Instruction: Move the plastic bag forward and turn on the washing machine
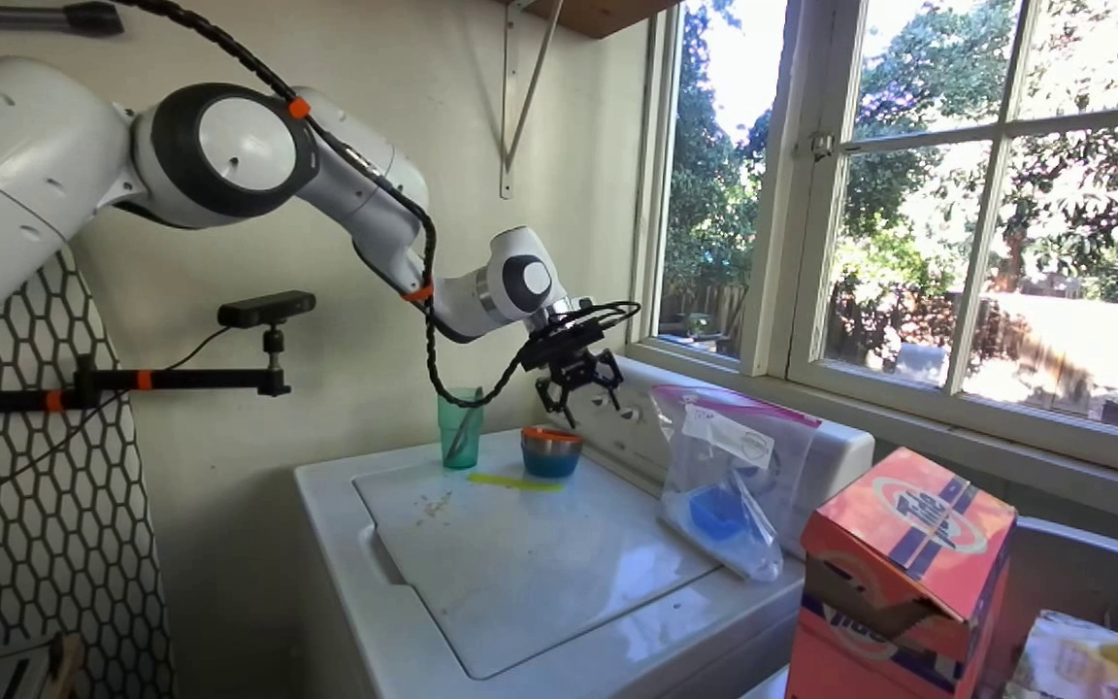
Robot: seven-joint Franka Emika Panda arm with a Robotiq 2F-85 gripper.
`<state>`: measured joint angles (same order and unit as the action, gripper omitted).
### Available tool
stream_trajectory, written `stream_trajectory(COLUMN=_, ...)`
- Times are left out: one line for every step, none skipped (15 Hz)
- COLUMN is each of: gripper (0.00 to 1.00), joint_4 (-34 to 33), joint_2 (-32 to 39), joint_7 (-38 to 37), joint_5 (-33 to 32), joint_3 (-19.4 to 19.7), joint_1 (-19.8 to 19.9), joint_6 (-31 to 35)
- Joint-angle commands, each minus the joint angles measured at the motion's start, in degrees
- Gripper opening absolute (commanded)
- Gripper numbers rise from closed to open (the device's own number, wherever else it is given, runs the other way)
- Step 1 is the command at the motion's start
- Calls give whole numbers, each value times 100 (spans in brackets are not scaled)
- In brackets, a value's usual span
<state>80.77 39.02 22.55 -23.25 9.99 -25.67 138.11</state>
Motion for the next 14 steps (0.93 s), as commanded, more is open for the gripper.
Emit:
stream_trajectory(gripper=95, joint_4=144, joint_2=-188, joint_7=-18, joint_5=-400, joint_3=-562, joint_1=454, joint_6=-85)
stream_trajectory(gripper=98, joint_4=306, joint_2=-349, joint_7=128, joint_5=-406, joint_3=-681, joint_1=589, joint_6=-88)
stream_trajectory(gripper=98, joint_4=436, joint_2=-477, joint_7=226, joint_5=-407, joint_3=-749, joint_1=688, joint_6=-83)
stream_trajectory(gripper=98, joint_4=526, joint_2=-562, joint_7=266, joint_5=-414, joint_3=-783, joint_1=740, joint_6=-80)
stream_trajectory(gripper=99, joint_4=486, joint_2=-516, joint_7=408, joint_5=-480, joint_3=-798, joint_1=780, joint_6=49)
stream_trajectory(gripper=100, joint_4=493, joint_2=-474, joint_7=739, joint_5=-675, joint_3=-797, joint_1=881, joint_6=130)
stream_trajectory(gripper=100, joint_4=462, joint_2=-436, joint_7=857, joint_5=-791, joint_3=-823, joint_1=964, joint_6=42)
stream_trajectory(gripper=100, joint_4=464, joint_2=-386, joint_7=1006, joint_5=-951, joint_3=-830, joint_1=1056, joint_6=152)
stream_trajectory(gripper=100, joint_4=420, joint_2=-322, joint_7=1084, joint_5=-1103, joint_3=-804, joint_1=1115, joint_6=156)
stream_trajectory(gripper=100, joint_4=334, joint_2=-238, joint_7=1156, joint_5=-1125, joint_3=-827, joint_1=1231, joint_6=168)
stream_trajectory(gripper=75, joint_4=229, joint_2=-140, joint_7=1204, joint_5=-1158, joint_3=-840, joint_1=1322, joint_6=159)
stream_trajectory(gripper=74, joint_4=50, joint_2=1, joint_7=1256, joint_5=-1117, joint_3=-866, joint_1=1408, joint_6=128)
stream_trajectory(gripper=66, joint_4=-117, joint_2=120, joint_7=1332, joint_5=-1060, joint_3=-904, joint_1=1474, joint_6=95)
stream_trajectory(gripper=58, joint_4=-273, joint_2=226, joint_7=1412, joint_5=-1049, joint_3=-931, joint_1=1502, joint_6=72)
